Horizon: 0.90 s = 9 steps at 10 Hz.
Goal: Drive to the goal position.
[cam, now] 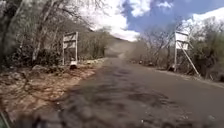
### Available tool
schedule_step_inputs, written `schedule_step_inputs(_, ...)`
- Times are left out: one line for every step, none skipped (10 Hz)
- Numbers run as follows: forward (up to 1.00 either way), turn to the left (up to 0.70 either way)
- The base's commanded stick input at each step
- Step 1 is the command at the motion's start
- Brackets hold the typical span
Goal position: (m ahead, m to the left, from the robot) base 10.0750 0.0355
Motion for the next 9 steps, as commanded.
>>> schedule_step_inputs(0.7,0.0)
schedule_step_inputs(0.7,0.0)
schedule_step_inputs(0.7,0.0)
schedule_step_inputs(0.7,0.0)
schedule_step_inputs(0.7,0.0)
schedule_step_inputs(0.7,0.0)
schedule_step_inputs(0.7,0.0)
schedule_step_inputs(0.7,0.0)
schedule_step_inputs(0.7,0.0)
